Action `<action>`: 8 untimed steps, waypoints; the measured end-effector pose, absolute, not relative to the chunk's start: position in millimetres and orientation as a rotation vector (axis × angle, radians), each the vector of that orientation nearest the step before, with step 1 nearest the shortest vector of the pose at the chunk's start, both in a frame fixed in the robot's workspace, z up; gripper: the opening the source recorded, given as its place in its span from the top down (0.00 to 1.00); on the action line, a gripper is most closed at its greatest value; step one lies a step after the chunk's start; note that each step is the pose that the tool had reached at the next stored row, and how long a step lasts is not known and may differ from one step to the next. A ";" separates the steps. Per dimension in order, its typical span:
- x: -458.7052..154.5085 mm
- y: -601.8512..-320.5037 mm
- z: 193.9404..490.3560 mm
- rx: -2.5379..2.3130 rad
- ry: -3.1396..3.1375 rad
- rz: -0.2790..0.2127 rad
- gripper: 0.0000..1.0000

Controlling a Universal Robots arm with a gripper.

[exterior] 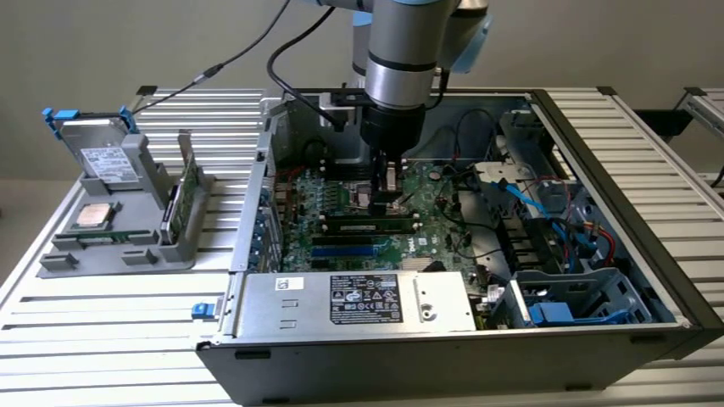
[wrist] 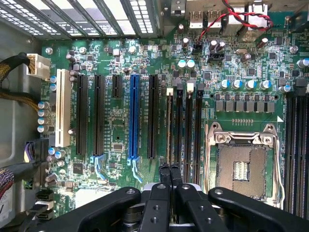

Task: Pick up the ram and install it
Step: 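Press down the ram until it locks into place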

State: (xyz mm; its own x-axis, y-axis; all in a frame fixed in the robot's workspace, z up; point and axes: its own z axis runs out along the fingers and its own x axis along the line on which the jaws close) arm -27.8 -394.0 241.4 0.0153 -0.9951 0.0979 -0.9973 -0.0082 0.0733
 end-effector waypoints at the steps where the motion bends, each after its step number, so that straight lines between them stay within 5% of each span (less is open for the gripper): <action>1: -27.8 -394.0 241.4 2.148 -2.123 0.027 0.90; 8: -27.8 -394.1 241.4 2.147 -2.123 0.028 0.90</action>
State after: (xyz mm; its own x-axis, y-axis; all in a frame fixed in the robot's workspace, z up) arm -27.8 -394.1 241.4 0.0146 -0.9950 0.0988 -0.9973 -0.0073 0.0734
